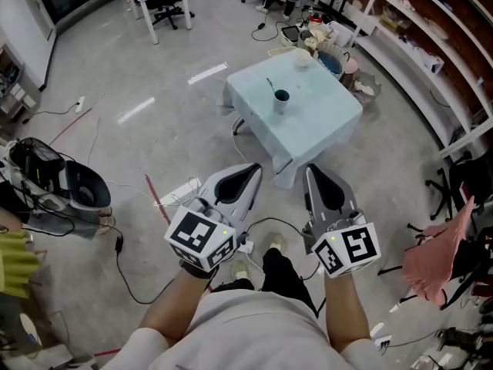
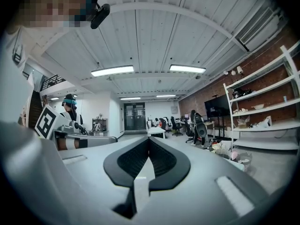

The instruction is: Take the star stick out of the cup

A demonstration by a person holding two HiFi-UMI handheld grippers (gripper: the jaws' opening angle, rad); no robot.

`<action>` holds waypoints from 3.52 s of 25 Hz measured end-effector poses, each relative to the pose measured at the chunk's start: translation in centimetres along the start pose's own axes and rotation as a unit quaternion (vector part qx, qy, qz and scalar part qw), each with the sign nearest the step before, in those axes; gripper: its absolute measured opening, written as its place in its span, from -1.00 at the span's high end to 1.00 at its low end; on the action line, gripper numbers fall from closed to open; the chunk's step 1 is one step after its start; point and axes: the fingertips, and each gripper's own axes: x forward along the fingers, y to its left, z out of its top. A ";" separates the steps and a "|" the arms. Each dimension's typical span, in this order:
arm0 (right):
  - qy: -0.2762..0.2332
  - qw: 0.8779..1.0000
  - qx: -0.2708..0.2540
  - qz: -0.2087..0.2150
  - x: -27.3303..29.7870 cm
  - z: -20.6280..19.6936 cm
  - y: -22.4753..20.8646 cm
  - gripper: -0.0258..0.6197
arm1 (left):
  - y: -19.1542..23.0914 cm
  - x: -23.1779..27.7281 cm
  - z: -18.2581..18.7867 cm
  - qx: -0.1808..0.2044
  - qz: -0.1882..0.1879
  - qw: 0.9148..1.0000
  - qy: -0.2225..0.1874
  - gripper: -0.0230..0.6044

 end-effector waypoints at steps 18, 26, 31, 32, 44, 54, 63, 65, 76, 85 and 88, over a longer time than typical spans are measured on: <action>0.007 0.998 0.025 0.063 13.3 -0.8 -14.5 0.89 | 7.4 16.1 0.0 0.004 0.066 0.998 0.015 0.91; 0.011 0.994 0.031 0.105 17.0 -1.2 -19.7 0.89 | 8.4 22.8 0.6 0.019 0.095 0.995 0.015 0.91; 0.019 0.992 0.020 0.123 18.5 -1.5 -20.9 0.88 | 9.1 25.0 0.2 0.020 0.106 0.994 0.019 0.91; 0.021 0.992 0.018 0.125 18.7 -1.7 -21.1 0.88 | 9.1 25.4 0.2 0.021 0.107 0.994 0.019 0.91; 0.054 0.991 -0.005 0.119 25.5 -4.7 -22.4 0.88 | 14.9 28.5 -0.1 0.013 0.106 0.994 0.018 0.91; 0.128 0.985 -0.034 0.113 32.0 -11.5 -23.5 0.88 | 21.5 31.4 -3.3 -0.009 0.092 0.995 0.033 0.91; 0.186 0.977 -0.060 0.085 38.7 -20.5 -25.9 0.88 | 29.6 34.8 -9.3 -0.033 0.086 0.994 0.062 0.91; 0.196 0.975 -0.069 0.078 40.0 -22.6 -26.5 0.88 | 31.0 35.6 -11.2 -0.042 0.085 0.993 0.070 0.91; 0.263 0.953 -0.129 0.077 42.9 -33.3 -28.3 0.87 | 35.1 37.5 -20.1 -0.080 0.084 0.987 0.112 0.91; 0.296 0.933 -0.187 0.080 44.9 -37.3 -28.3 0.86 | 37.3 37.9 -22.5 -0.090 0.086 0.985 0.119 0.91; 0.308 0.928 -0.194 0.082 45.1 -38.4 -28.5 0.84 | 37.7 38.0 -23.1 -0.094 0.086 0.985 0.120 0.91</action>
